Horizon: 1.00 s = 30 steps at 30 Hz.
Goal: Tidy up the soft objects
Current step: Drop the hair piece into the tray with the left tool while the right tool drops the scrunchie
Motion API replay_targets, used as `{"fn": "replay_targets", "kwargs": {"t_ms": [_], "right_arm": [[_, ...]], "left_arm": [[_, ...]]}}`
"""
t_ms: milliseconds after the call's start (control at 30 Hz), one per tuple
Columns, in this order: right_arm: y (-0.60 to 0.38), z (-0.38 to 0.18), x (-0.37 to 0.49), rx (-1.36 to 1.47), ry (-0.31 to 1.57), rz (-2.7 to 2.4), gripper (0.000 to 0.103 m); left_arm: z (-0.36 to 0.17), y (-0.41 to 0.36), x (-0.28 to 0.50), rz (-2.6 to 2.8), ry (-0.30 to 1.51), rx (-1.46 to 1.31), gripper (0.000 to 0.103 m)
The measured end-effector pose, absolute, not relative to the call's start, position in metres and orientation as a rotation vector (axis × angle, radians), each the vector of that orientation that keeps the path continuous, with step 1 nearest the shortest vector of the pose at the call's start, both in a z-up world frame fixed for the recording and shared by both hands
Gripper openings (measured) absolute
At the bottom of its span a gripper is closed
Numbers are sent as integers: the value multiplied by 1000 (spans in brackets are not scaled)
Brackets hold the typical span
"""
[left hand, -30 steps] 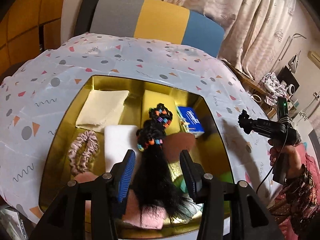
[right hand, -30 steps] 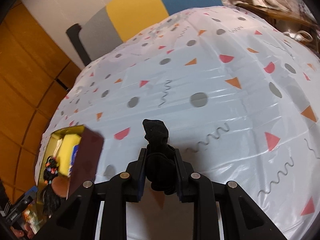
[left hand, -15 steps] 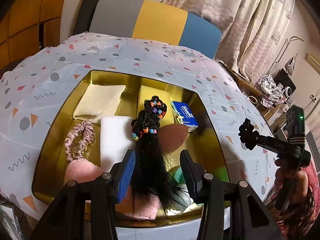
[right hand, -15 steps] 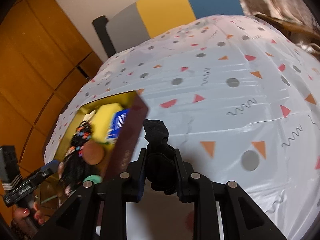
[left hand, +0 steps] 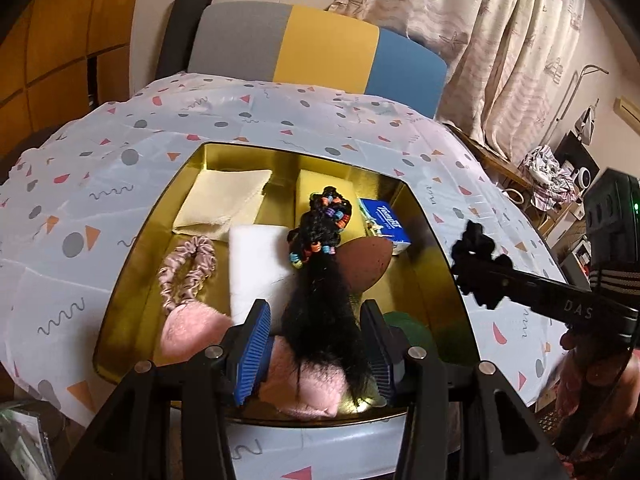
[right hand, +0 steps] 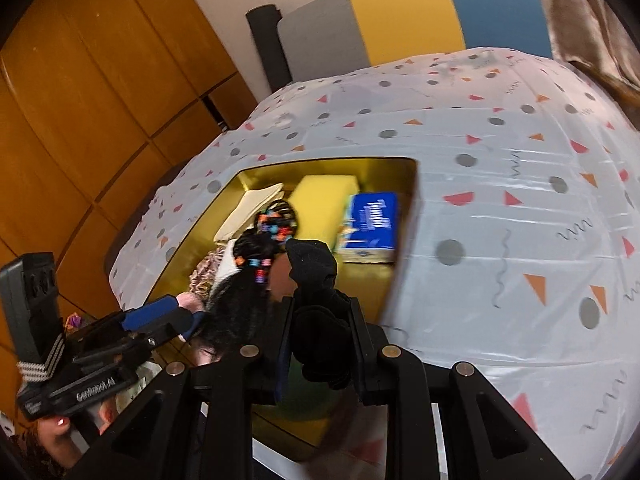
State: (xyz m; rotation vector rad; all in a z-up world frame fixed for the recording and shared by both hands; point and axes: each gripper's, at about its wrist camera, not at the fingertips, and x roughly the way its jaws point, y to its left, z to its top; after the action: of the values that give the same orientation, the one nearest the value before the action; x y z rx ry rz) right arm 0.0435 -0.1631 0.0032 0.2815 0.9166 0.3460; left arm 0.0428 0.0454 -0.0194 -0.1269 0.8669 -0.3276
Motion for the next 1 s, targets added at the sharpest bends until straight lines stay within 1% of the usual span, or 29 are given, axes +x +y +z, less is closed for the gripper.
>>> {"fn": "replay_targets", "kwargs": {"t_ms": [67, 133, 567, 633, 667, 700, 867, 933, 967, 1000], "right_arm": [[-152, 2, 47, 263, 923, 337, 25], [-142, 0, 52, 230, 922, 312, 25], [-126, -13, 67, 112, 920, 176, 28], [-126, -13, 67, 97, 916, 161, 38], [-126, -13, 67, 94, 914, 152, 49], [-127, -13, 66, 92, 912, 141, 55], [-129, -13, 65, 99, 906, 130, 55], [-130, -11, 64, 106, 902, 133, 57], [-131, -9, 62, 109, 894, 133, 60], [-131, -7, 60, 110, 886, 132, 65]], "left_arm": [[-20, 48, 43, -305, 873, -125, 53], [-19, 51, 42, -292, 875, -130, 54], [-15, 65, 39, -215, 866, -163, 54], [-16, 66, 40, -196, 868, -165, 54], [-16, 67, 40, -189, 868, -163, 54], [-16, 67, 40, -179, 867, -158, 54], [-13, 64, 37, -173, 860, -135, 54], [-13, 62, 36, -175, 861, -121, 54], [-12, 61, 36, -173, 863, -113, 54], [-12, 60, 36, -169, 864, -105, 54]]}}
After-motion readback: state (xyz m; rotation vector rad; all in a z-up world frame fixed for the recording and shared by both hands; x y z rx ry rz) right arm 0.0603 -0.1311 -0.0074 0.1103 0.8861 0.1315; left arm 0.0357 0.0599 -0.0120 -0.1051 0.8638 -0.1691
